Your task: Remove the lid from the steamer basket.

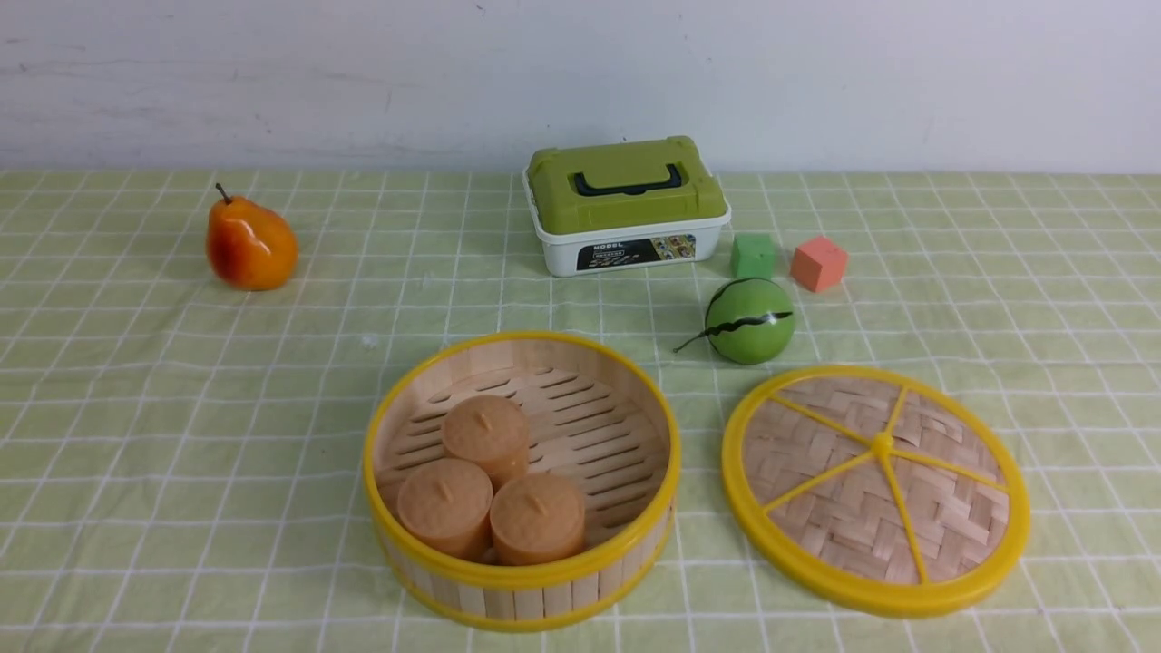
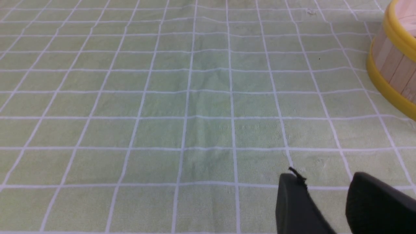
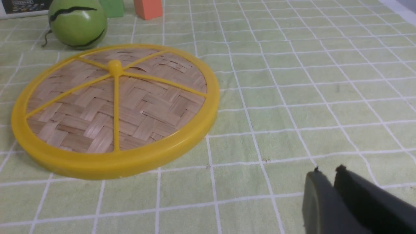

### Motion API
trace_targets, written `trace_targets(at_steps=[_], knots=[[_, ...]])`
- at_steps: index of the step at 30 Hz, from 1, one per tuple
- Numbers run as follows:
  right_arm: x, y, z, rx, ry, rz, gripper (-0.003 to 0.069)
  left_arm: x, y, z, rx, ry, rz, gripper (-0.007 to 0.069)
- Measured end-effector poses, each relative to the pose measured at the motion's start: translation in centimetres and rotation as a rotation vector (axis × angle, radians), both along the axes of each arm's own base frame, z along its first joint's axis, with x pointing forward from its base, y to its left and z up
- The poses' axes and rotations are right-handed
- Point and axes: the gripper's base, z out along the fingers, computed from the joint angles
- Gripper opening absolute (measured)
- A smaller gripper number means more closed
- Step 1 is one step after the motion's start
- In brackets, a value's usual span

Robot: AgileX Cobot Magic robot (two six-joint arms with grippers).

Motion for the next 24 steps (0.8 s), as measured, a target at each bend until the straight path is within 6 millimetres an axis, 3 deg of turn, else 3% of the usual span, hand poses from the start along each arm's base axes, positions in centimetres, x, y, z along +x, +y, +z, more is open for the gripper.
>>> trace_targets(at_steps=[24], knots=[[-0.02,0.00,-0.01,0.000,0.004,0.000,0.0064,0.00,0.00,0.00,0.000,0.000,0.000,0.0239]])
